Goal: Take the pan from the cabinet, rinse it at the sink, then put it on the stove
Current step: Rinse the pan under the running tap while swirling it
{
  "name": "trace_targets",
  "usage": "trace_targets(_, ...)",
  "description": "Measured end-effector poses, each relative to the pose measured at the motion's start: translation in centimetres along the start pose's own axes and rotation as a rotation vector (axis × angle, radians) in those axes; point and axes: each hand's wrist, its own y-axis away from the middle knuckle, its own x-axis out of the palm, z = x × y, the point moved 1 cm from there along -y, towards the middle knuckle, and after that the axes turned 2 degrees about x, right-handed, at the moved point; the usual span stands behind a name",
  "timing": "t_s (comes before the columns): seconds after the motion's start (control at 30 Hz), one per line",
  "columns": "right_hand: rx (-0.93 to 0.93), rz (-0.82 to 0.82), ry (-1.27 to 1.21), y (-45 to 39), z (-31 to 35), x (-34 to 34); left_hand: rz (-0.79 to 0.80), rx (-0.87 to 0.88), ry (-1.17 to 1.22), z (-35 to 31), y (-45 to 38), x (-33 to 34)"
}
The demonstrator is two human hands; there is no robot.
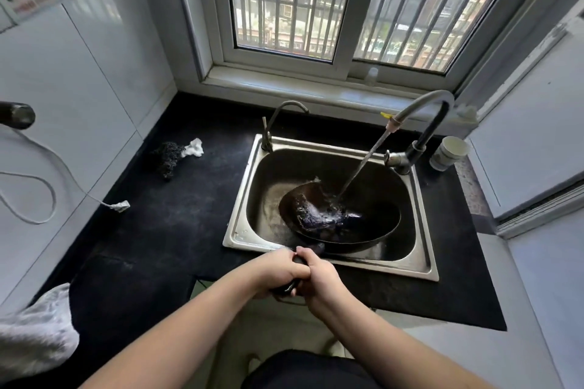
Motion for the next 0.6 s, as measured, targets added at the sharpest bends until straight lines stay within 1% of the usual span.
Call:
trace_targets(0.13, 0.121, 0.161, -0.171, 0.2, 0.3, 1.2, -0.105, -0.060, -0.225, -1.4, 0.5, -0.9)
trace_targets(0.23, 0.183, 0.291, -0.303, 0.4, 1.3, 2.2, -0.152, -0.110, -0.565, -3.5, 0.9, -1.6)
trace_targets(0.3, 0.204, 0.358, -0.373, 0.7, 2.2, 2.9, -0.153, -0.134, -0.712, -5.1, 1.3, -2.1)
trace_targets(0.37, 0.201, 0.405, -0.411, 0.8, 3.0, 3.6, -0.157, -0.157, -0.793, -6.6, 1.7, -2.6)
trace_targets(0.47, 0.131, 0.455, -0.414, 1.2, 4.4, 5.1, -0.208, -0.194, -0.884, -8.7, 2.4, -3.4)
trace_targets(0.53, 0.116, 0.462, -0.445, 1.5, 5.4, 6.0, -0.246, -0.197, -0.912, -9.8, 2.5, -3.8)
trace_targets(0.6, 0.139, 0.456, -0.486, 1.5, 6.3, 6.6, -0.274, -0.201, -0.887, -10.6, 2.2, -4.5)
